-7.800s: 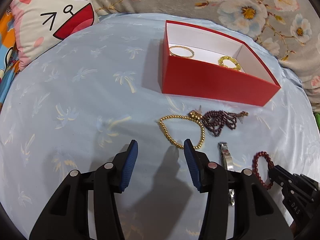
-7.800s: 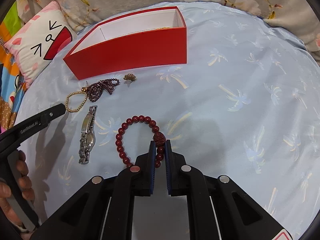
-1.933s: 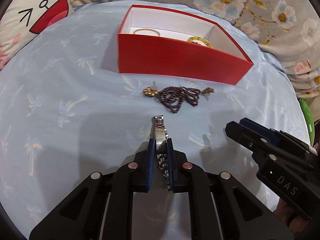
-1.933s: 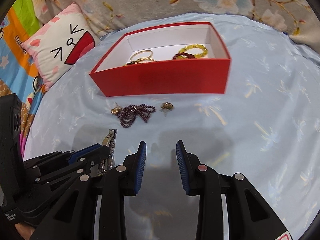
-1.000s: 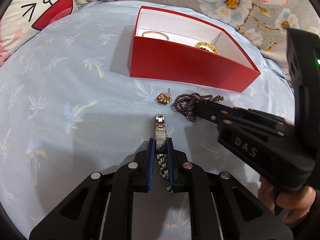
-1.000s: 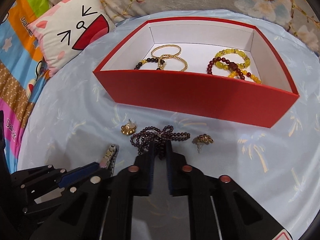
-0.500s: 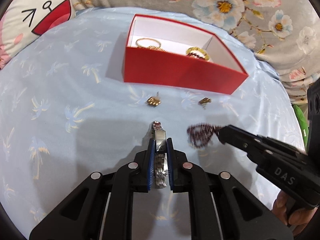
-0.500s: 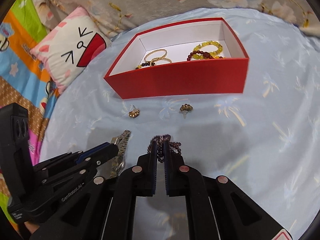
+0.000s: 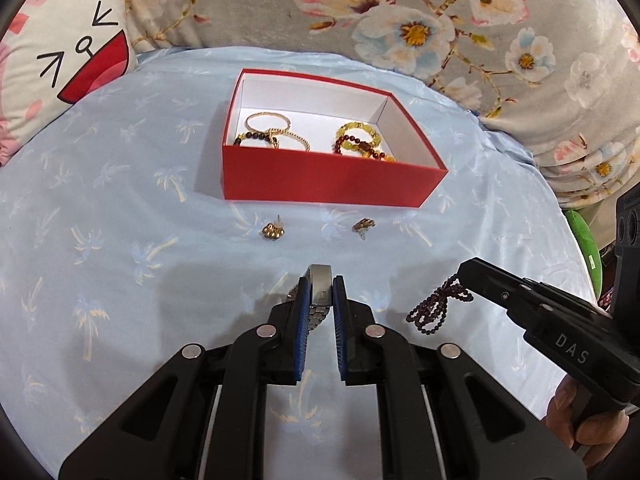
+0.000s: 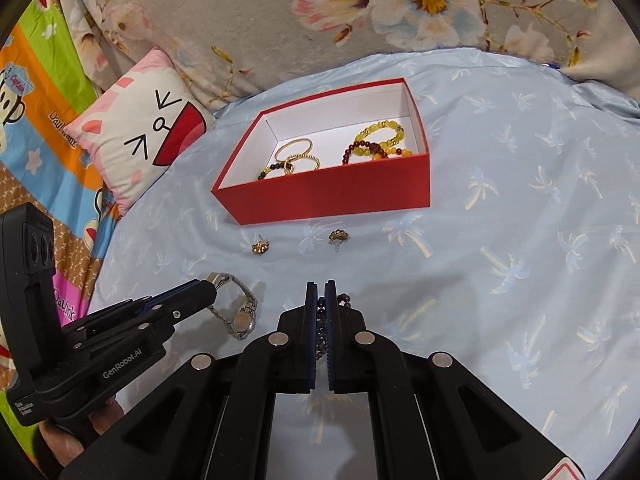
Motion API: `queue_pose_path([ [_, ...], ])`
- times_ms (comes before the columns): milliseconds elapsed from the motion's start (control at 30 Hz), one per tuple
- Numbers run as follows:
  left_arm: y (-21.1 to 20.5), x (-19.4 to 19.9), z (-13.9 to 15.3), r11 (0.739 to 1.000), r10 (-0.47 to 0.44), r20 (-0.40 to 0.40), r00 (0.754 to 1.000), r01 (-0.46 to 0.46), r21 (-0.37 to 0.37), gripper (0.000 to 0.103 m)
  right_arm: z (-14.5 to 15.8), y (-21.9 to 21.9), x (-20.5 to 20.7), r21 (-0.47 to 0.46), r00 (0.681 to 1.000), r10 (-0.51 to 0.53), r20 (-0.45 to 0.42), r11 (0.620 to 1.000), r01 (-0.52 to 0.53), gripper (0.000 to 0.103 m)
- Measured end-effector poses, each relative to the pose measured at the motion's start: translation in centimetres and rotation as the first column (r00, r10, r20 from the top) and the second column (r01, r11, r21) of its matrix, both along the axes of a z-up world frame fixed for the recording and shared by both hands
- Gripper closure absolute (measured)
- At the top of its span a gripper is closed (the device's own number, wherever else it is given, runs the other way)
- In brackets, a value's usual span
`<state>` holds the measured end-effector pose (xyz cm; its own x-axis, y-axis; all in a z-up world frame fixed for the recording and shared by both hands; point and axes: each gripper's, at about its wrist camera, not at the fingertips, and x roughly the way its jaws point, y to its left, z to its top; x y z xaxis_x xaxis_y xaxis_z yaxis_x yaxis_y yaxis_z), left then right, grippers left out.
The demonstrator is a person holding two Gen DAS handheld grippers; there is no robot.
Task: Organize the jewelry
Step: 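Carry the watch in the left tool while the right tool carries the garnet bracelet into the box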
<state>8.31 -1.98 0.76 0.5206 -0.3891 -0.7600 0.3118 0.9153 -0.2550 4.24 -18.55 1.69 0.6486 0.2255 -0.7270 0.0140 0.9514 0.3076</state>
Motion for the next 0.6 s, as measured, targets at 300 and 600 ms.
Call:
queue_pose_path([
  [300, -0.5, 0.7, 3.3, 1.0, -0.025, 0.07, 0.997, 0.025, -0.006, 0.092, 3.5, -1.7, 0.4, -0.007, 0.996, -0.029, 0.087, 1.0, 0.03, 0.099],
  [600, -0.8, 2.7, 6.5, 1.0, -0.027, 0.138, 0.99, 0.029, -0.01, 0.092, 5.4, -3.2, 2.3, -0.019, 0.99, -0.053, 0.128, 0.998, 0.056, 0.099],
])
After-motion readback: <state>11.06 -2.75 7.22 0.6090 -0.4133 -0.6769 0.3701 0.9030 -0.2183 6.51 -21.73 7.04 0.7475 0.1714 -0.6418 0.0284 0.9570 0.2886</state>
